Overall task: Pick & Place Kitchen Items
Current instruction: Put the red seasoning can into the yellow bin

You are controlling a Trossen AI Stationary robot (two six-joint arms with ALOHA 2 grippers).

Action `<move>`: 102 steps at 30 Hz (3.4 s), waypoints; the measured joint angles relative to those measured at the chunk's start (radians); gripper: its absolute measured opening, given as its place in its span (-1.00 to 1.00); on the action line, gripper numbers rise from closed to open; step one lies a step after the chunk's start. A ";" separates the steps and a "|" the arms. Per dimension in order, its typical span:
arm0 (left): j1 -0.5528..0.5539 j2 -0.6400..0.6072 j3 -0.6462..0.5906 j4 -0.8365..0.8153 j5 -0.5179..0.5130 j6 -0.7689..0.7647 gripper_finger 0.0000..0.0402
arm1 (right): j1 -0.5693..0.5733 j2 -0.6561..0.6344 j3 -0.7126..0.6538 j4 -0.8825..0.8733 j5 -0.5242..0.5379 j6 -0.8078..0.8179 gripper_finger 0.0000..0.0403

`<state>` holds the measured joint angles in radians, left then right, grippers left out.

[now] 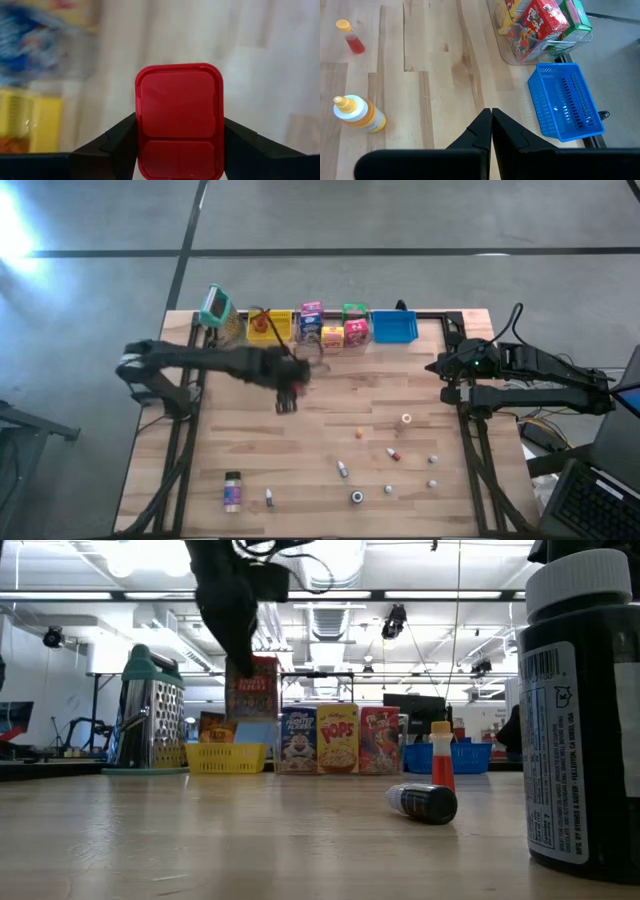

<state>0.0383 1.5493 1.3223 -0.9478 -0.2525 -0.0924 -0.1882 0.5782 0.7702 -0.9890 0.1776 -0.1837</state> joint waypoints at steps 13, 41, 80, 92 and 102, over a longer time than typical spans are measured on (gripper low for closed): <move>0.400 -0.164 -0.077 0.129 -0.002 -0.127 0.16 | 0.000 0.000 0.000 0.000 0.000 0.000 -0.96; 0.657 0.089 0.024 0.156 -0.007 -0.182 0.17 | 0.000 0.000 0.000 0.000 0.000 0.000 -0.96; 0.691 0.288 0.033 0.359 -0.108 0.124 0.16 | 0.000 0.000 0.000 0.000 0.000 0.000 -0.96; 0.702 0.289 0.032 0.354 -0.070 0.041 0.20 | 0.000 0.000 0.000 0.000 0.000 0.000 -0.96; 0.710 0.286 0.032 0.348 -0.059 0.040 0.44 | 0.000 0.000 0.000 0.000 0.000 0.000 -0.96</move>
<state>0.7483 1.8352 1.3544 -0.6000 -0.3118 -0.0521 -0.1882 0.5782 0.7701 -0.9894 0.1775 -0.1837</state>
